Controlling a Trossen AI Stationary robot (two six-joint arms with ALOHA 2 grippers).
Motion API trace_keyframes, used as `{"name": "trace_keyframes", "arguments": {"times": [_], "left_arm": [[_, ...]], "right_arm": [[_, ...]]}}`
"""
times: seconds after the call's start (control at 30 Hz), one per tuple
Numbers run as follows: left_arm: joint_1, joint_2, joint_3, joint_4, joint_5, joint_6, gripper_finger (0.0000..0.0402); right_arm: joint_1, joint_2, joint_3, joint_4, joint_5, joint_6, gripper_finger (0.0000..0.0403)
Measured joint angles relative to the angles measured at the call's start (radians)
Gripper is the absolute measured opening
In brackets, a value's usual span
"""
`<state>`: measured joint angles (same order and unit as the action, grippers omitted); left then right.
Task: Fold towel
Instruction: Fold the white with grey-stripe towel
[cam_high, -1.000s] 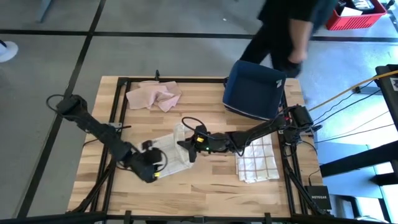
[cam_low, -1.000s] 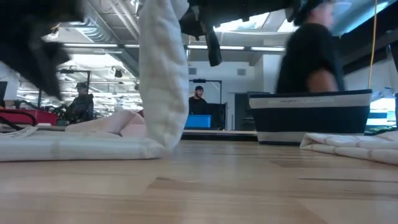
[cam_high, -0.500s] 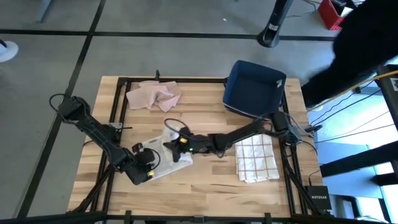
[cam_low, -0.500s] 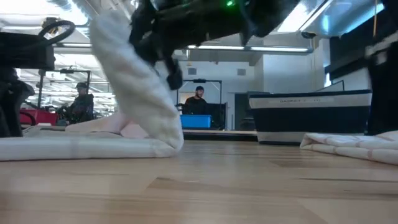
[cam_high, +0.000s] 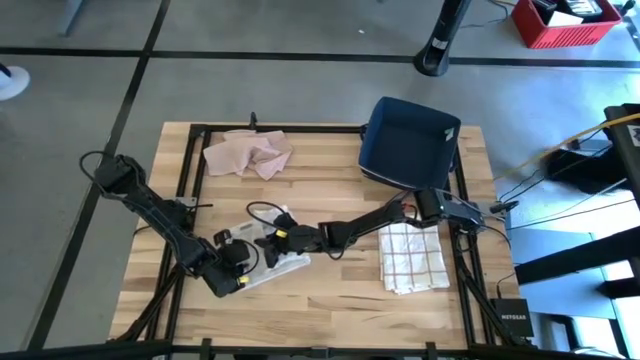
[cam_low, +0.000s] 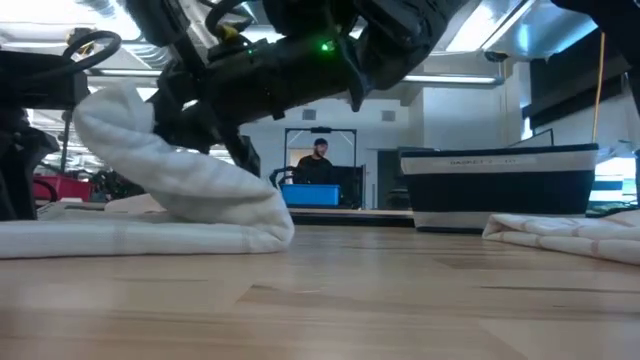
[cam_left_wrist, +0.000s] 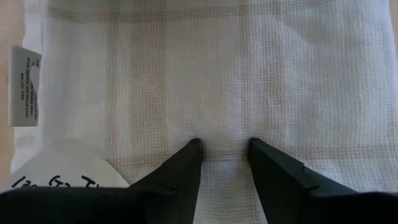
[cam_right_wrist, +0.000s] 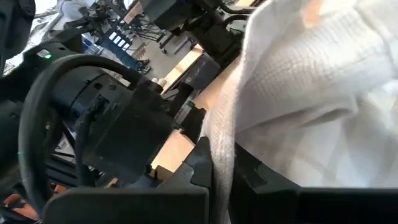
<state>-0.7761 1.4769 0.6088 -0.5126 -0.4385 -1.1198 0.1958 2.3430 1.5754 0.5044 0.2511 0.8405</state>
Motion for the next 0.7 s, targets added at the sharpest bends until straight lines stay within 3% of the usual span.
{"name": "trace_keyframes", "arguments": {"times": [0.3, 0.47, 0.7], "left_arm": [[0.001, 0.0, 0.052, -0.052, 0.037, 0.055, 0.013], [-0.001, -0.019, 0.176, -0.294, 0.17, 0.105, 0.013], [-0.022, -0.07, 0.348, -0.589, 0.166, 0.074, 0.013]], "right_arm": [[0.0, 0.007, 0.007, 0.028, -0.034, -0.007, 0.003], [0.001, 0.007, 0.006, 0.068, -0.034, -0.007, 0.0095], [0.009, 0.007, 0.006, 0.172, -0.072, 0.042, 0.0189]]}}
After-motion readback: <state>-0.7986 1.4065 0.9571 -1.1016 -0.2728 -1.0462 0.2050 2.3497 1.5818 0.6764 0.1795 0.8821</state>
